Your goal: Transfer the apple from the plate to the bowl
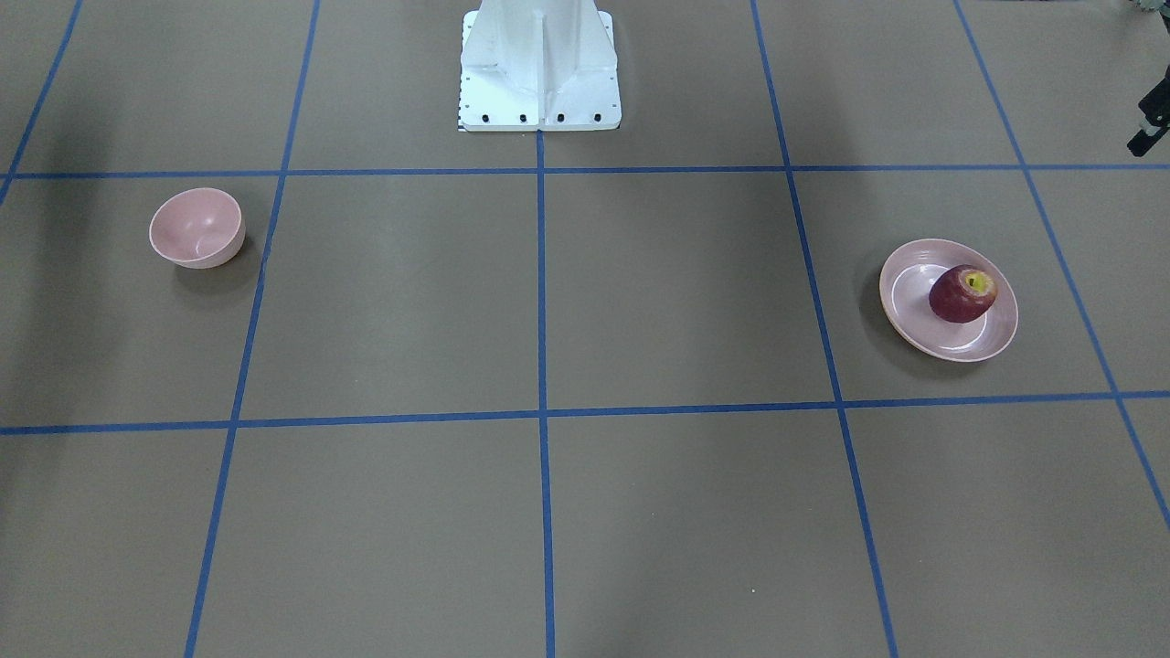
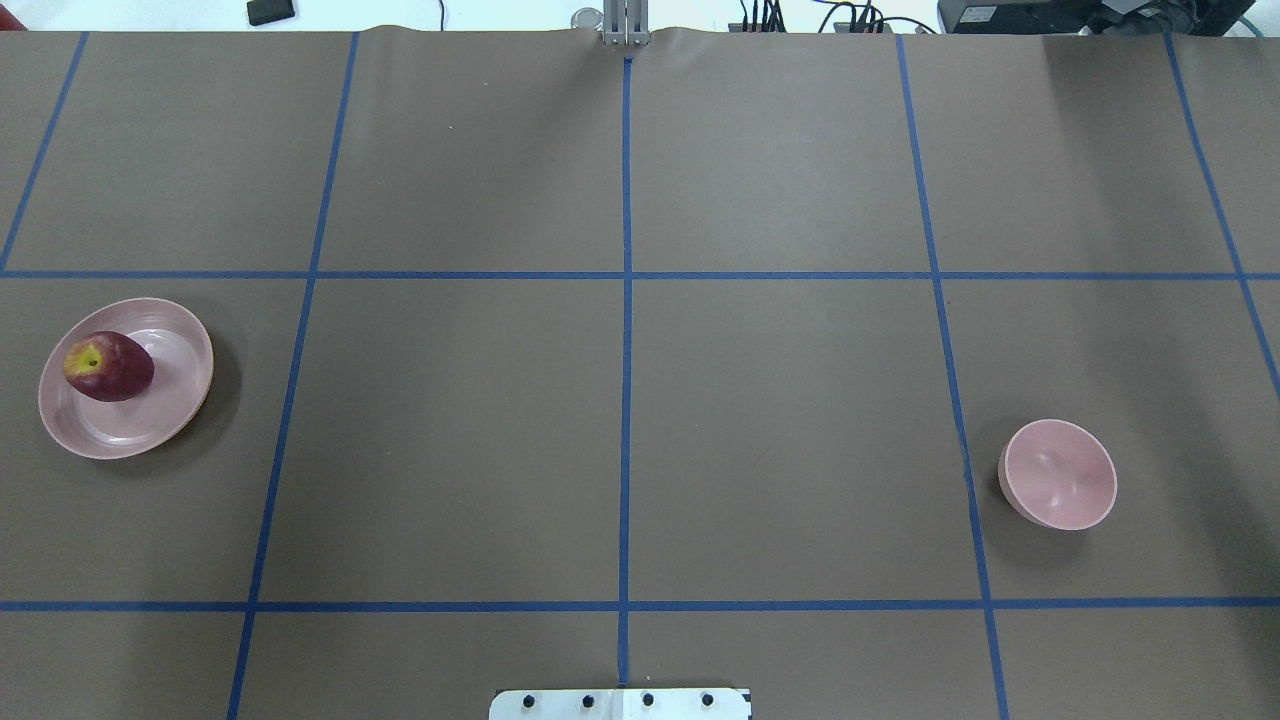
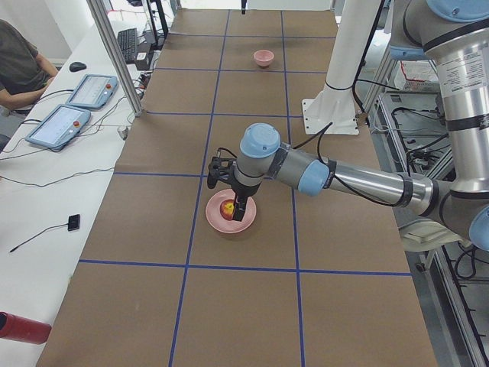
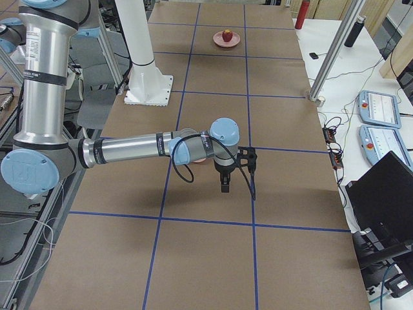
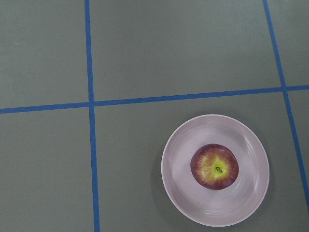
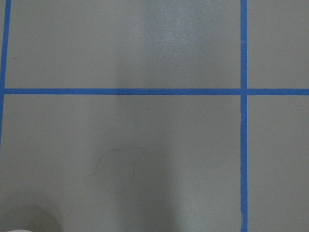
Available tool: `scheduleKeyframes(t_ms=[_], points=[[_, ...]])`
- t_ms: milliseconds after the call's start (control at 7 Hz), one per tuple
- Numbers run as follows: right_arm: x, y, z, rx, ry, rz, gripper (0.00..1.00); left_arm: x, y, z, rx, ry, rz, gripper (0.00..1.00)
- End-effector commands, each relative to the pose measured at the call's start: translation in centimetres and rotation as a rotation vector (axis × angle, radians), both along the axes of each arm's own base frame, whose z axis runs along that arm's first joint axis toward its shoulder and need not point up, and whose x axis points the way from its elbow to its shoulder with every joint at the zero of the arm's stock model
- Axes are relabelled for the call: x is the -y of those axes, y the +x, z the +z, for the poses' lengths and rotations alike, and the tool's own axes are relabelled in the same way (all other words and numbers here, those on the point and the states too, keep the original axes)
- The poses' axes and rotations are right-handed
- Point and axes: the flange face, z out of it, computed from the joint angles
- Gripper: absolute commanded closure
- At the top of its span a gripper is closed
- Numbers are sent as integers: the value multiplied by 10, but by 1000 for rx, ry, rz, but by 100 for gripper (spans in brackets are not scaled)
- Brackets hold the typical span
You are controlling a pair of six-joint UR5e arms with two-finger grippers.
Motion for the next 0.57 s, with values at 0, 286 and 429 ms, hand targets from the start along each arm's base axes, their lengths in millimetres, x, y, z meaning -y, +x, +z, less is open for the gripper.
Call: scheduleKeyframes(t_ms=[0,286,429], points=[[-1,0,7,-5,-15,4,0,-14,-1,0,-13,13,18,2],[-2,0,7,-1,-10,-5,0,-12,3,3,-25,-6,19,2],[-2,0,7,1,-11,-2,0,-14,1,-6,-28,35,19,2]])
